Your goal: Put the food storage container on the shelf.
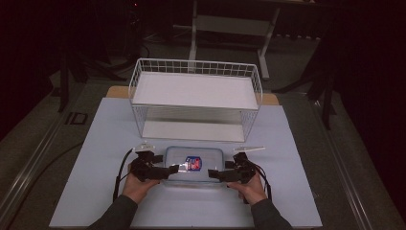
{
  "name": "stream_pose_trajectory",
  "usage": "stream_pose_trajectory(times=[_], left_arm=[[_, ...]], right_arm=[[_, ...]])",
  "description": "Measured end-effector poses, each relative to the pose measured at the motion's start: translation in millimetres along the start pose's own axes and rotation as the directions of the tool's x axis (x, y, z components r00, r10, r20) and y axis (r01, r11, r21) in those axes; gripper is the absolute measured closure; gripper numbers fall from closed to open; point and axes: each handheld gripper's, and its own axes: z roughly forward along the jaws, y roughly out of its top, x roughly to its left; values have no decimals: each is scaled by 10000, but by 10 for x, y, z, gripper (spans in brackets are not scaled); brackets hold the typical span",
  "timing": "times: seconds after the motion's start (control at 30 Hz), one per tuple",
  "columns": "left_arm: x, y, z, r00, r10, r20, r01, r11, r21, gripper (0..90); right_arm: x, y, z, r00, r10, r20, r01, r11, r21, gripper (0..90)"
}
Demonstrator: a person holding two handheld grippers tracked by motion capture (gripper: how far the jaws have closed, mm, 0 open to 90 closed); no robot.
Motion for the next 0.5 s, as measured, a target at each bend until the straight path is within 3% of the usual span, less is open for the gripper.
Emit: stream_pose_trajectory(times=[0.17,0.5], left_arm=[[-15,-3,29,9999,-87,68,86,9999,150,87],[40,-30,83,9942,-881,617,854,9953,448,43]], right_arm=[[-24,-13,25,9994,204,-291,-203,9998,41,84],[-57,-35,33,9970,551,-546,-544,9984,131,84]])
